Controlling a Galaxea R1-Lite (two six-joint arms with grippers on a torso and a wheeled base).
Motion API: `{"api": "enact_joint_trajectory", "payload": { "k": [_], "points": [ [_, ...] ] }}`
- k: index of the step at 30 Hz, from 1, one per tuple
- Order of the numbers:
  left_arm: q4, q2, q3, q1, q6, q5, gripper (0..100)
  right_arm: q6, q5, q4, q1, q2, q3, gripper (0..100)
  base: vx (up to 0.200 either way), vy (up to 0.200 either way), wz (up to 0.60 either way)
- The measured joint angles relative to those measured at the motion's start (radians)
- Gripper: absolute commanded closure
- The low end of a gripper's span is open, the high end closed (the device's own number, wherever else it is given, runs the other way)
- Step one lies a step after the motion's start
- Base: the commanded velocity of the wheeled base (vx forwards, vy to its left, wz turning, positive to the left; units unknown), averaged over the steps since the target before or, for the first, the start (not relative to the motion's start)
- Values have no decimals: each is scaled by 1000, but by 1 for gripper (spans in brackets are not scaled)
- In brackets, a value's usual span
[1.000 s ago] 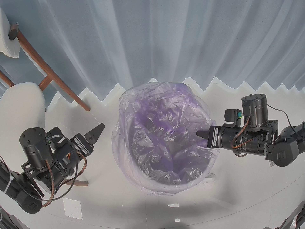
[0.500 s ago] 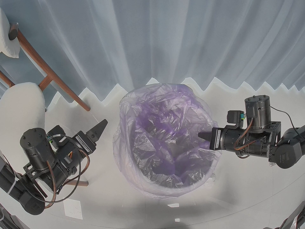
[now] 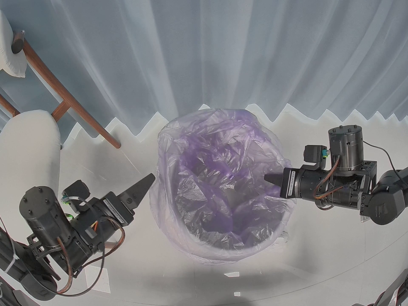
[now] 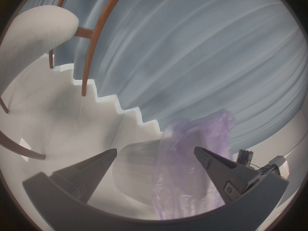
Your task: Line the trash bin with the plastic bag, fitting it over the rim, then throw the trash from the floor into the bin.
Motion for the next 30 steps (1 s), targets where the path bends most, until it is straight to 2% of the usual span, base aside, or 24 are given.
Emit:
{"api": "enact_joint_trajectory", "payload": {
  "k": [12,21,26,30],
  "points": [
    [-13,207,-128,43,-8,-4,0,4,20,-6,25,-44,-5,100,0,0,0],
    [-90,278,-83,76,-9,3,0,37,27,-9,29,-83,1,100,0,0,0],
    [-137,296,-48,103,-4,33,0,35,27,-9,29,-99,16,100,0,0,0],
    [-166,286,-27,94,2,44,0,22,24,-8,23,-104,35,100,0,0,0]
  ]
}}
